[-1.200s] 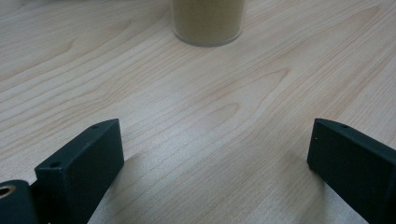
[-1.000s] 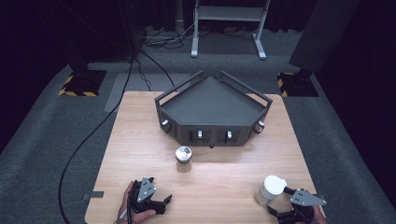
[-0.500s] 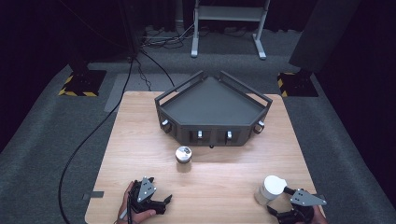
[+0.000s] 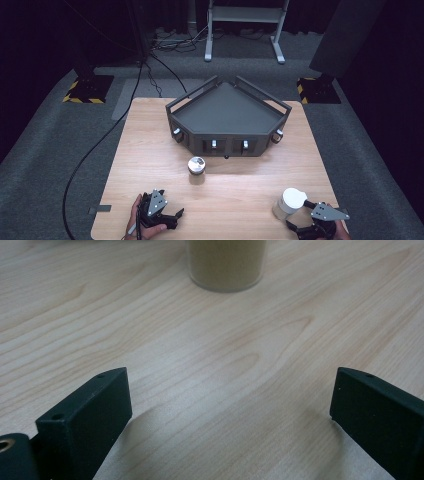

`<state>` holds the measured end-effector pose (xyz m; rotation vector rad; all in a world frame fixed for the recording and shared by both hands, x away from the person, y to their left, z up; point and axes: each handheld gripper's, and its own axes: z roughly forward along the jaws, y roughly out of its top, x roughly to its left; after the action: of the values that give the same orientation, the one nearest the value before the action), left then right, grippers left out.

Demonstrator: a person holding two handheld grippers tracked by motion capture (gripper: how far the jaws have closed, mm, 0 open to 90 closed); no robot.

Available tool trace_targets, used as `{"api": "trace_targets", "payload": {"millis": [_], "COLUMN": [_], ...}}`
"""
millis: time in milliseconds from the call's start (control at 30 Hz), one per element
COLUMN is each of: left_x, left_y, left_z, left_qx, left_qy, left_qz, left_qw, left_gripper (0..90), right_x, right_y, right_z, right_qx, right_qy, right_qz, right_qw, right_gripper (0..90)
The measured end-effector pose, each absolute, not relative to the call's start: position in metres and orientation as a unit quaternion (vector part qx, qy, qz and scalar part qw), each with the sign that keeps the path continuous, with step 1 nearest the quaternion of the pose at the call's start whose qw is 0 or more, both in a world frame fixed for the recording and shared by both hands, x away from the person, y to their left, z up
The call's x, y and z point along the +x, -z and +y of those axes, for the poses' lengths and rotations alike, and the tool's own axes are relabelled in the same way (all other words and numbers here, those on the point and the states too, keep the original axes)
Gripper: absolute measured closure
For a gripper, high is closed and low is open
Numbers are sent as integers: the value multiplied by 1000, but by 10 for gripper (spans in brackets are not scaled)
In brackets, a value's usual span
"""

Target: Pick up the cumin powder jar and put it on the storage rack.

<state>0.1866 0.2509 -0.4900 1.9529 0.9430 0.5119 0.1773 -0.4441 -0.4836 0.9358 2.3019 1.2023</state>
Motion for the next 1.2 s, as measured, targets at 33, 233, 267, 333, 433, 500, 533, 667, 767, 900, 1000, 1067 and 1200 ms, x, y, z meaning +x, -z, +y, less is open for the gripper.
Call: {"api": "trace_targets", "payload": {"millis": [33,233,267,333,433,500,533,667,767,900,1000,1067,1200], "left_x": [187,189,189,191,194,196,197,202,207,211,217,221,227], "left_y": [490,485,483,479,474,471,470,465,460,456,450,448,445], "left_z": [252,255,254,251,249,248,247,245,243,240,237,235,232], "left_qx": [783,760,758,756,756,756,755,755,755,755,758,759,759], "left_qy": [-204,-205,-208,-213,-216,-219,-217,-218,-217,-218,-219,-217,-217], "left_qz": [384,393,395,394,389,388,388,384,379,376,373,370,368], "left_qw": [444,475,476,477,480,480,482,484,488,491,489,490,491], "left_gripper": [31,31,31,31,31,31,31,31,31,31,31,31,31], "right_x": [177,177,177,177,177,177,177,177,177,177,177,177,177], "right_y": [484,484,484,484,484,484,484,484,484,484,484,484,484], "right_z": [-444,-444,-444,-444,-444,-444,-444,-444,-444,-444,-444,-444,-444], "right_qx": [333,333,333,333,333,333,333,333,334,334,334,334,334], "right_qy": [-428,-428,-428,-428,-428,-428,-428,-428,-427,-428,-428,-428,-428], "right_qz": [819,819,819,819,819,819,819,819,819,819,819,818,819], "right_qw": [189,189,189,189,189,189,189,189,190,190,190,190,190], "right_gripper": [0,0,0,0,0,0,0,0,0,0,0,0,0]}}
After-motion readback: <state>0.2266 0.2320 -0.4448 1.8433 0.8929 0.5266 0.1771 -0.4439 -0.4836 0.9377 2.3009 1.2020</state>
